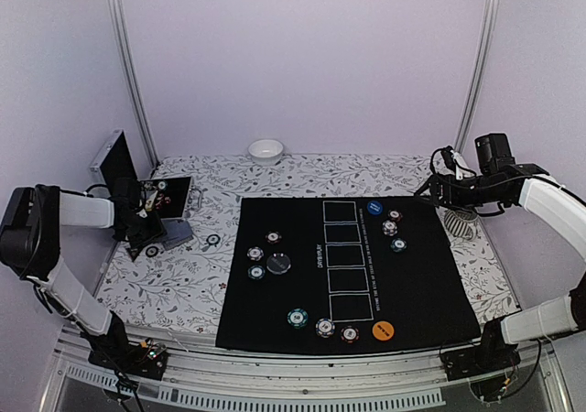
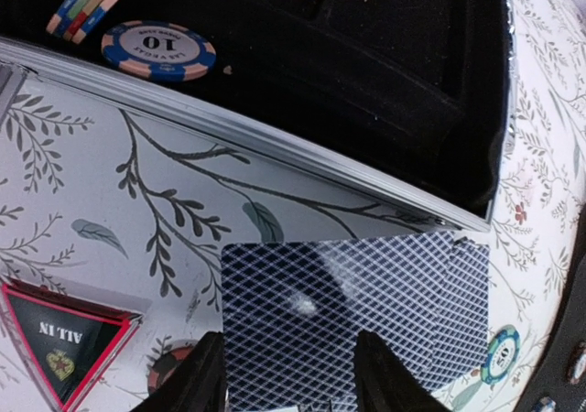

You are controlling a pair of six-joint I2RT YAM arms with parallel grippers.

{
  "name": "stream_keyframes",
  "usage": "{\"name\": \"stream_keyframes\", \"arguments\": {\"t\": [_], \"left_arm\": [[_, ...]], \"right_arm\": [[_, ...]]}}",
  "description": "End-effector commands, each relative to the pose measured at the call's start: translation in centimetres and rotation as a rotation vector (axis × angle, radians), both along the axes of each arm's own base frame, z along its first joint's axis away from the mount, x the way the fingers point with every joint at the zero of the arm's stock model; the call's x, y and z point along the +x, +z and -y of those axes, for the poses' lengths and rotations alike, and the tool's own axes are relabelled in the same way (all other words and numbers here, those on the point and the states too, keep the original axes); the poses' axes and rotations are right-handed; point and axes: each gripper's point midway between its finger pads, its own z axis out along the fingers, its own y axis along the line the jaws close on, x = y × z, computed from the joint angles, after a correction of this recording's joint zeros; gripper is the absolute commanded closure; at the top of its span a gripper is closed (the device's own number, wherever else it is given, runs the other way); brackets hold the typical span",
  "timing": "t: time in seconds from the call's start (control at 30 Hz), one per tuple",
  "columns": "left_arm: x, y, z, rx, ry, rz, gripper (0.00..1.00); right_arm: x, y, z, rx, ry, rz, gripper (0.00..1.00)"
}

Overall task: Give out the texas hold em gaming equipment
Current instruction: Adjust the poker card in the face-down deck piles.

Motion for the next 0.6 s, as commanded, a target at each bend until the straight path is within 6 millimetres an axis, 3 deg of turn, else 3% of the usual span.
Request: {"name": "stream_keyframes", "arguments": {"t": [0.0, 0.57], "left_arm": [[0.1, 0.3, 0.8, 0.017, -0.031, 0.008, 0.50], [-0.5, 0.2, 3.3, 0.004, -0.084, -0.005, 0.47]], "right_arm": [[0.2, -0.6, -0.2, -0.005, 0.015, -0.002, 0.01], [0.2, -0.6, -0.3, -0.004, 0.016, -0.002, 0.01]]}}
